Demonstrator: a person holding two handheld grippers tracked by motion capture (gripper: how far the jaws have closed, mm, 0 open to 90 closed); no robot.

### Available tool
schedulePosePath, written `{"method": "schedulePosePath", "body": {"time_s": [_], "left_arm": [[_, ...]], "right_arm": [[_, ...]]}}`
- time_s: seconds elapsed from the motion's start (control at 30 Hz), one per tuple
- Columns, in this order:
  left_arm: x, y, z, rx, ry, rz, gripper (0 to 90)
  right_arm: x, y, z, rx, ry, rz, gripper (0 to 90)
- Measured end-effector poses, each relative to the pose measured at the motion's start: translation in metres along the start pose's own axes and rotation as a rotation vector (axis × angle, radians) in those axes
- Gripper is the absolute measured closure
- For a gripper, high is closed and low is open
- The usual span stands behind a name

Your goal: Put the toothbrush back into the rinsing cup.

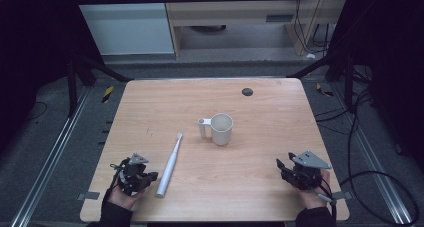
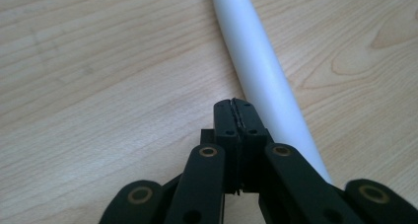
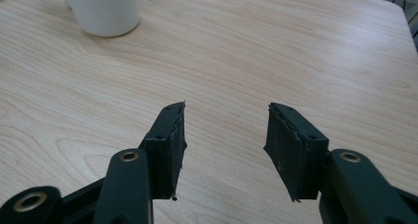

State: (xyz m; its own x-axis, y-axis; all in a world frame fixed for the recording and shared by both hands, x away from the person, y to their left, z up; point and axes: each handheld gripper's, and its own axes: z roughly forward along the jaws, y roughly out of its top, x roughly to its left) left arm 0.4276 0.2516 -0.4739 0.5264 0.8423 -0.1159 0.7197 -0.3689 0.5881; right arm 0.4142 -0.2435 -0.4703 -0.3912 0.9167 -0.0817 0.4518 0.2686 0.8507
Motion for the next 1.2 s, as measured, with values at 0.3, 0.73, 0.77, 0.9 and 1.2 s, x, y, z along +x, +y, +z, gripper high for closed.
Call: {"method": "schedulePosePath", "body": {"time_s": [0.3,0.73,0.77,0.9,1.2], "left_arm": [[-0.007,-0.001,0.003,0.018,-0.015,0.019,88.9],[-0.008,0.004,-0.006,-0.045,-0.02,-0.001,89.1],[-0.008,0.004,-0.006,-0.045,-0.02,-0.001,89.2],[-0.02,0.009,-0.009,-0.072,-0.056,0.018,89.2],[-0.036,0.01,0.004,-0.017,-0.079,0.067,89.2]], "right_arm": [[-0.001,0.0,0.0,0.015,-0.009,0.015,47.9],[0.0,0.001,0.001,0.031,-0.001,0.028,48.4],[0.0,0.001,0.001,0.031,-0.001,0.028,48.4],[-0.001,0.001,0.002,0.036,0.001,0.023,48.8],[-0.001,0.0,0.002,0.04,0.003,0.022,48.4]]}}
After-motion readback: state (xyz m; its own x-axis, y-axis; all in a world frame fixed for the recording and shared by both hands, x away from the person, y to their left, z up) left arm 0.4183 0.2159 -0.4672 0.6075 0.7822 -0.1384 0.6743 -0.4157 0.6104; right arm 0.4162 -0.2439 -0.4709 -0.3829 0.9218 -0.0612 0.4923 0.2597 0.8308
